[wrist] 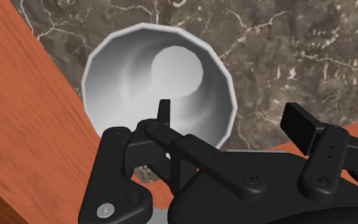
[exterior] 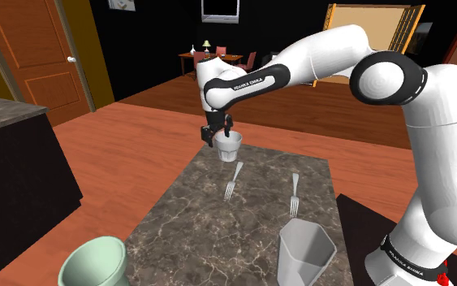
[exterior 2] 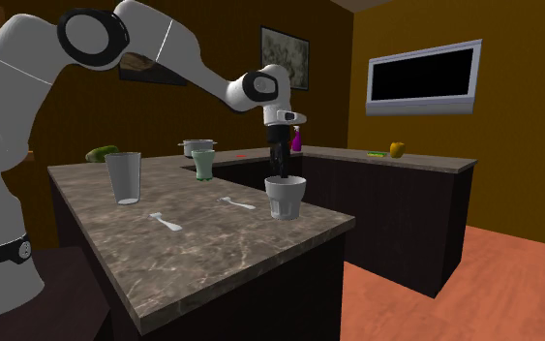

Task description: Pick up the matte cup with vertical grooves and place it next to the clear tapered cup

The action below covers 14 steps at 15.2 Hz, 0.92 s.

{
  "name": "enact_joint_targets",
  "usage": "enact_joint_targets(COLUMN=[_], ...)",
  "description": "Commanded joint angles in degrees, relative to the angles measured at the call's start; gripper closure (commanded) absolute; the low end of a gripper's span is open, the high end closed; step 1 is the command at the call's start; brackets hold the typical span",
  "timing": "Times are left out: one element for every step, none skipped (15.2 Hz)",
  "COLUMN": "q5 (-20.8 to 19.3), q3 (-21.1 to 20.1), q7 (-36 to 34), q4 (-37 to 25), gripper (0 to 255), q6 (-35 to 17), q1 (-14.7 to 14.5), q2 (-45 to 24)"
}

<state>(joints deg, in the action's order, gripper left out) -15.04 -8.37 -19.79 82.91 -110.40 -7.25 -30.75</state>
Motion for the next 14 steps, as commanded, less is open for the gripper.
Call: enact_joint_targets(q5=[-0.16,-0.23,-0.36,-0.36,-0.36,-0.36,-0.36,-0.36,-0.36,-0.36,-0.36,-0.36,-0.36,-0.36], q3=[0.09,0.15,0.23,0.23,0.23,0.23,0.23,0.23,0.23,0.23,0.23,0.23,0.23,0.23], q7=[-0.17,-0.23,-0.33,-0.33,-0.33,-0.33,-0.33,-0.33,-0.33,-0.33,-0.33,-0.33,-0.33,-0.33], q4=[0.98,1.43,2.09,2.11,2.10,2.09,2.09,2.09,2.09,2.09,2.08,2.08,2.08,2.08], gripper=[0,0,0,0,0,0,0,0,0,0,0,255,255,255], q6=[-1.36,-2.01,-3.02,-3.03,-3.03,-3.02,-3.02,-3.02,-3.02,-3.02,-3.01,-3.01,-3.01,-3.01], q1=[0.11,0.18,0.28,0.28,0.28,0.28,0.28,0.28,0.28,0.28,0.28,0.28,0.28,0.28], q2=[-0.35,-0.56,-0.91,-0.89,-0.90,-0.90,-0.91,-0.91,-0.91,-0.91,-0.91,-0.91,-0.91,-0.91])
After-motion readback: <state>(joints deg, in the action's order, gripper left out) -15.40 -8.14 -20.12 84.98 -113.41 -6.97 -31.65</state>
